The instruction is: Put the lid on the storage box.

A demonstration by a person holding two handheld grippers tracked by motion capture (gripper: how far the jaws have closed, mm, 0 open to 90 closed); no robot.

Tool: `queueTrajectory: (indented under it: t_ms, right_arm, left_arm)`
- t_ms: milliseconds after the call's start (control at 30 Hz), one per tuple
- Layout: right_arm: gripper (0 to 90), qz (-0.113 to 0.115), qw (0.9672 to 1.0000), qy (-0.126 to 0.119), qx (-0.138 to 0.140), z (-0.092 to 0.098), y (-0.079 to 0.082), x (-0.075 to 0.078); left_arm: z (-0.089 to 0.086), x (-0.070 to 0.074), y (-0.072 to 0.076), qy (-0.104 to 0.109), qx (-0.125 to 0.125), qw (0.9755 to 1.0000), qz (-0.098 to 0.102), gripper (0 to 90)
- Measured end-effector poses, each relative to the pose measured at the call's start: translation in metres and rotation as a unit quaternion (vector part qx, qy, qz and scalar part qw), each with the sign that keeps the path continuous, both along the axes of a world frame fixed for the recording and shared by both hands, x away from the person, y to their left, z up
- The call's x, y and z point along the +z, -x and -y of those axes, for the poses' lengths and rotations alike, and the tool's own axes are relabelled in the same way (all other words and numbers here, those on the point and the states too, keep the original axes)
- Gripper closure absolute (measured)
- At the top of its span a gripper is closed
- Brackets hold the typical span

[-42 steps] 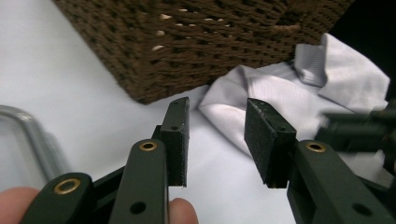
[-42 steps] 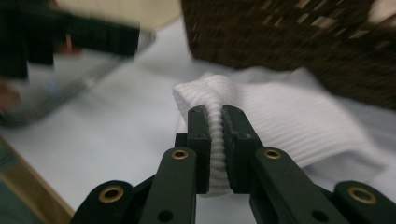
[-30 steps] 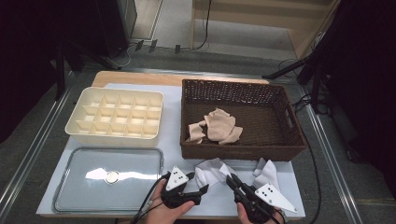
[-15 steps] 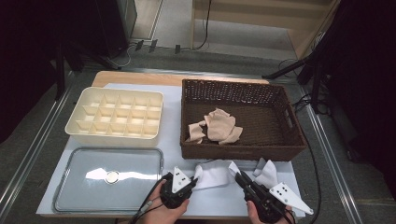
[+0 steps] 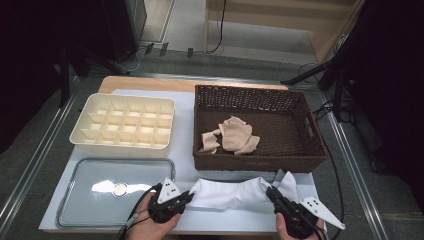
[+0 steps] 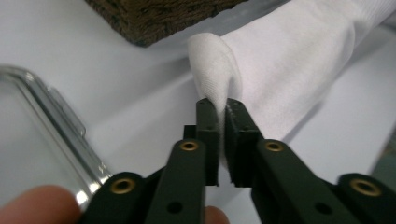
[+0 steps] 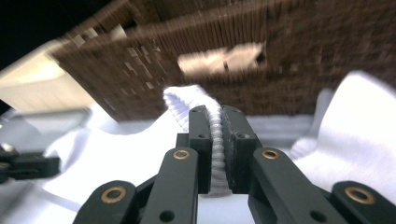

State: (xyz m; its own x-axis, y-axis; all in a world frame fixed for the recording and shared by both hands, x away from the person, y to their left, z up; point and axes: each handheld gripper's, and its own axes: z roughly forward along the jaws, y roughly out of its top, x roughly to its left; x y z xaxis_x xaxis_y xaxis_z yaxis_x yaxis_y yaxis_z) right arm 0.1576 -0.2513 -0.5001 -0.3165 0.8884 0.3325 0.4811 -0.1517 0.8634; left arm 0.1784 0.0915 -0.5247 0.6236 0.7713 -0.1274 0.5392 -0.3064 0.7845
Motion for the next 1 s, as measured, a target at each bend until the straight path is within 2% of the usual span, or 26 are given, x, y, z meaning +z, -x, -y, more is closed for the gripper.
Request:
queueTrajectory:
  t_ms: [67, 133, 200, 267, 333, 400, 433, 533, 567, 667, 733, 767, 800, 833, 900, 933, 1000]
  right_arm:
    - [84.1, -0.01, 0.9998, 0.016, -0.002, -0.002, -0.006, -0.01]
    - [83.6, -0.015, 0.9992, 0.035, -0.008, -0.001, -0.014, -0.018]
    - [80.8, -0.01, 0.9986, 0.05, -0.016, 0.001, -0.021, -0.026]
    - [76.4, -0.004, 0.9971, 0.072, -0.022, 0.003, -0.027, -0.033]
    - [69.5, -0.006, 0.9971, 0.071, -0.028, 0.006, -0.029, -0.035]
    - [63.1, 0.018, 0.9978, 0.059, -0.025, 0.007, -0.028, -0.032]
    - [62.6, 0.02, 0.998, 0.055, -0.023, 0.008, -0.027, -0.031]
    - [59.8, 0.011, 0.9986, 0.05, -0.009, 0.007, -0.021, -0.029]
    - [58.1, 0.007, 0.9984, 0.055, -0.008, 0.006, -0.02, -0.03]
    - [53.6, -0.003, 0.9954, 0.093, -0.022, 0.002, -0.02, -0.035]
    - [54.2, -0.011, 0.9923, 0.119, -0.033, 0.001, -0.023, -0.039]
    - [54.7, -0.012, 0.9914, 0.125, -0.038, 0.002, -0.024, -0.041]
    - [56.4, -0.011, 0.9918, 0.12, -0.043, 0.003, -0.025, -0.041]
    - [61.0, -0.012, 0.9916, 0.12, -0.046, 0.003, -0.025, -0.04]
    - [75.2, -0.019, 0.9886, 0.144, -0.041, 0.003, -0.026, -0.039]
    - [79.1, -0.023, 0.9875, 0.152, -0.035, 0.004, -0.026, -0.039]
    - [86.0, -0.027, 0.9888, 0.143, -0.035, 0.008, -0.028, -0.038]
  left_arm:
    - [0.001, -0.001, -0.004, 0.01, 0.012, 0.9999, 0.004, 72.7]
    - [-0.001, -0.002, -0.007, 0.007, 0.03, 0.9994, 0.012, 71.2]
    - [-0.006, -0.001, -0.008, 0.005, 0.045, 0.9988, 0.017, 73.5]
    - [-0.011, -0.001, -0.009, 0.011, 0.06, 0.9978, 0.024, 75.1]
    - [-0.016, 0.001, -0.01, 0.02, 0.073, 0.9967, 0.028, 73.7]
    - [-0.018, 0.003, -0.01, 0.045, 0.072, 0.9962, 0.022, 68.9]
    - [-0.018, 0.005, -0.009, 0.058, 0.069, 0.9957, 0.024, 66.1]
    - [-0.014, 0.01, -0.005, 0.093, 0.071, 0.9926, 0.032, 52.8]
    - [-0.011, 0.01, -0.005, 0.095, 0.074, 0.9922, 0.032, 48.2]
    - [-0.002, 0.006, -0.007, 0.069, 0.076, 0.9942, 0.032, 39.2]
    - [0.002, 0.001, -0.009, 0.045, 0.077, 0.9956, 0.029, 44.5]
    - [0.002, 0.0, -0.009, 0.035, 0.075, 0.9962, 0.026, 51.6]
    - [0.001, -0.001, -0.009, 0.03, 0.076, 0.9964, 0.023, 59.7]
    - [0.001, -0.001, -0.01, 0.028, 0.076, 0.9966, 0.019, 67.7]
    - [0.0, -0.002, -0.011, 0.024, 0.069, 0.9973, 0.011, 81.2]
    - [-0.001, -0.002, -0.012, 0.019, 0.066, 0.9976, 0.011, 86.3]
    - [0.0, -0.002, -0.013, 0.016, 0.059, 0.9981, 0.009, 90.0]
